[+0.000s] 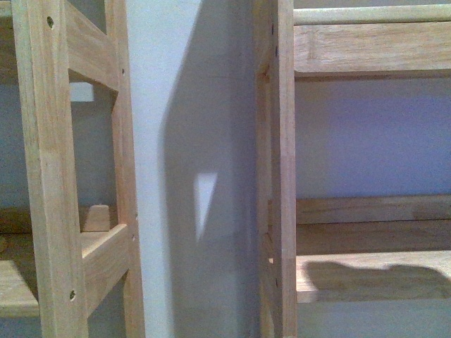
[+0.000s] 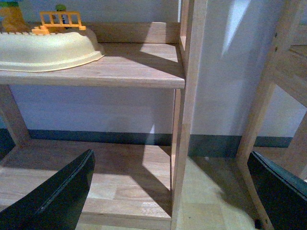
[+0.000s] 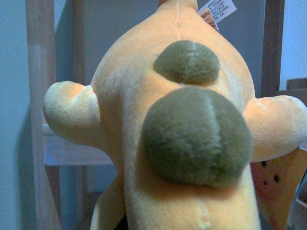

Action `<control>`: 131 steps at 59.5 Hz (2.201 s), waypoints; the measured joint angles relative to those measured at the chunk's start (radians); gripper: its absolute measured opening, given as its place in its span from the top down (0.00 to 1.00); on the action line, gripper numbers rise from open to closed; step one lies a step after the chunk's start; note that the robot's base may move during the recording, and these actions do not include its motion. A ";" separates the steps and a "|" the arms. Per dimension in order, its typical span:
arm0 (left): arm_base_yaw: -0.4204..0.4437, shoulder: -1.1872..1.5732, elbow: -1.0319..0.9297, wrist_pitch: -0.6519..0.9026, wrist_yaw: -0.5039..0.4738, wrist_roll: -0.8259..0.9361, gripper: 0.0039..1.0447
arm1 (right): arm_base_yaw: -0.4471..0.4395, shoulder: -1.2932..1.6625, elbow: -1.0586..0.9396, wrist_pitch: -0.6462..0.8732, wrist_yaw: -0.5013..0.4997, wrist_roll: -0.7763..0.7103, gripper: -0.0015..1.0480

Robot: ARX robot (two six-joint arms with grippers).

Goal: Put away toys

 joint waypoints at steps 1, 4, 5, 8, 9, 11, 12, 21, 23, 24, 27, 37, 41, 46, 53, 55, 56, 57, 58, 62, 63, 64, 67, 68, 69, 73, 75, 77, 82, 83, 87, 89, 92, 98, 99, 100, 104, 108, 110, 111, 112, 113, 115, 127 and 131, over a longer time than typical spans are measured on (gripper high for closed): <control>0.000 0.000 0.000 0.000 0.000 0.000 0.06 | -0.008 0.007 0.010 0.000 -0.010 0.004 0.93; 0.000 0.000 0.000 0.000 0.000 0.000 0.06 | -0.054 0.051 0.061 0.001 -0.065 0.029 0.93; 0.000 0.000 0.000 0.000 0.000 0.000 0.06 | -0.064 0.060 0.072 0.000 -0.075 0.033 0.93; 0.000 0.000 0.000 0.000 0.000 0.000 0.06 | -0.116 0.114 0.128 -0.002 -0.130 0.068 0.93; 0.000 0.000 0.000 0.000 0.000 0.000 0.06 | -0.126 0.125 0.138 -0.002 -0.139 0.075 0.93; 0.000 0.000 0.000 0.000 0.000 0.000 0.06 | -0.156 0.161 0.174 -0.005 -0.165 0.101 0.93; 0.000 0.000 0.000 0.000 0.000 0.000 0.06 | -0.166 0.174 0.185 -0.007 -0.179 0.113 0.93; 0.000 0.000 0.000 0.000 0.000 0.000 0.06 | -0.248 0.345 0.340 -0.011 -0.272 0.207 0.93; 0.000 0.000 0.000 0.000 0.000 0.000 0.06 | -0.257 0.381 0.372 -0.014 -0.288 0.225 0.93; 0.000 0.000 0.000 0.000 0.000 0.000 0.06 | -0.262 0.404 0.393 -0.014 -0.298 0.235 0.93; 0.000 0.000 0.000 0.000 0.000 0.000 0.06 | -0.266 0.477 0.454 0.002 -0.326 0.265 0.93; 0.000 0.000 0.000 0.000 0.000 0.000 0.06 | -0.266 0.608 0.570 0.005 -0.396 0.320 0.93; 0.000 0.000 0.000 0.000 0.000 0.000 0.06 | -0.266 0.660 0.617 -0.002 -0.417 0.340 0.93; 0.000 0.000 0.000 0.000 0.000 0.000 0.06 | -0.274 0.743 0.689 -0.020 -0.444 0.390 0.93; 0.000 0.000 0.000 0.000 0.000 0.000 0.06 | -0.300 0.859 0.792 -0.072 -0.472 0.470 0.93; 0.000 0.000 0.000 0.000 0.000 0.000 0.06 | -0.306 0.888 0.828 -0.097 -0.477 0.498 0.93; 0.000 0.000 0.000 0.000 0.000 0.000 0.06 | -0.311 0.907 0.849 -0.113 -0.479 0.509 0.93; 0.000 0.000 0.000 0.000 0.000 0.000 0.06 | -0.312 0.917 0.861 -0.120 -0.480 0.521 0.93; 0.000 0.000 0.000 0.000 0.000 0.000 0.06 | -0.316 0.937 0.882 -0.135 -0.481 0.531 0.93; 0.000 0.000 0.000 0.000 0.000 0.000 0.06 | -0.322 0.983 0.936 -0.171 -0.480 0.568 0.93; 0.000 0.000 0.000 0.000 0.000 0.000 0.06 | -0.322 0.999 0.955 -0.182 -0.479 0.576 0.93; 0.000 0.000 0.000 0.000 0.000 0.000 0.06 | -0.323 1.007 0.964 -0.186 -0.479 0.580 0.93; 0.000 0.000 0.000 0.000 0.000 0.000 0.06 | -0.322 1.044 1.007 -0.207 -0.479 0.606 0.93; 0.000 0.000 0.000 0.000 0.000 0.000 0.06 | -0.322 1.050 1.015 -0.211 -0.479 0.612 0.93; 0.000 0.000 0.000 0.000 0.000 0.000 0.06 | -0.322 1.055 1.023 -0.216 -0.479 0.615 0.93; 0.000 0.000 0.000 0.000 0.000 0.000 0.06 | -0.318 1.083 1.063 -0.239 -0.481 0.642 0.93; 0.000 0.000 0.000 0.000 0.000 0.000 0.06 | -0.314 1.094 1.077 -0.245 -0.481 0.652 0.93; 0.000 0.000 0.000 0.000 0.000 0.000 0.06 | -0.311 1.103 1.088 -0.248 -0.481 0.660 0.93; 0.000 0.000 0.000 0.000 0.000 0.000 0.06 | -0.299 1.120 1.104 -0.253 -0.481 0.684 0.93; 0.000 0.000 0.000 0.000 0.000 0.000 0.06 | -0.298 1.123 1.106 -0.253 -0.481 0.687 0.93; 0.000 0.000 0.000 0.000 0.000 0.000 0.06 | -0.290 1.130 1.110 -0.252 -0.483 0.709 0.93; 0.000 0.000 0.000 0.000 0.000 0.000 0.06 | -0.286 1.133 1.111 -0.252 -0.483 0.718 0.93; 0.000 0.000 0.000 0.000 0.000 0.000 0.06 | -0.281 1.136 1.113 -0.253 -0.482 0.727 0.93; 0.000 0.000 0.000 0.000 0.000 0.000 0.06 | -0.274 1.140 1.118 -0.259 -0.480 0.738 0.93; 0.000 0.000 0.000 0.000 0.000 0.000 0.06 | -0.273 1.141 1.119 -0.261 -0.480 0.738 0.93; 0.000 0.000 0.000 0.000 0.000 0.000 0.06 | -0.272 1.141 1.120 -0.263 -0.481 0.738 0.93; 0.000 0.000 0.000 0.000 0.000 0.000 0.06 | -0.272 1.143 1.123 -0.267 -0.480 0.741 0.91; 0.000 0.000 0.000 0.000 0.000 0.000 0.06 | -0.272 1.143 1.124 -0.272 -0.480 0.743 0.79; 0.000 0.000 0.000 0.000 0.000 0.000 0.06 | -0.272 1.143 1.124 -0.274 -0.480 0.743 0.74; 0.000 0.000 0.000 0.000 0.000 0.000 0.06 | -0.272 1.143 1.124 -0.274 -0.480 0.743 0.72; 0.000 0.000 0.000 0.000 0.000 0.000 0.06 | -0.272 1.143 1.124 -0.275 -0.478 0.743 0.69; 0.000 0.000 0.000 0.000 0.000 0.000 0.06 | -0.272 1.143 1.124 -0.275 -0.477 0.743 0.67; 0.000 0.000 0.000 0.000 0.000 0.000 0.06 | -0.272 1.143 1.124 -0.276 -0.476 0.742 0.62; 0.000 0.000 0.000 0.000 0.000 0.000 0.06 | -0.273 1.143 1.125 -0.278 -0.473 0.728 0.34; 0.000 0.000 0.000 0.000 0.000 0.000 0.06 | -0.274 1.143 1.125 -0.275 -0.469 0.721 0.24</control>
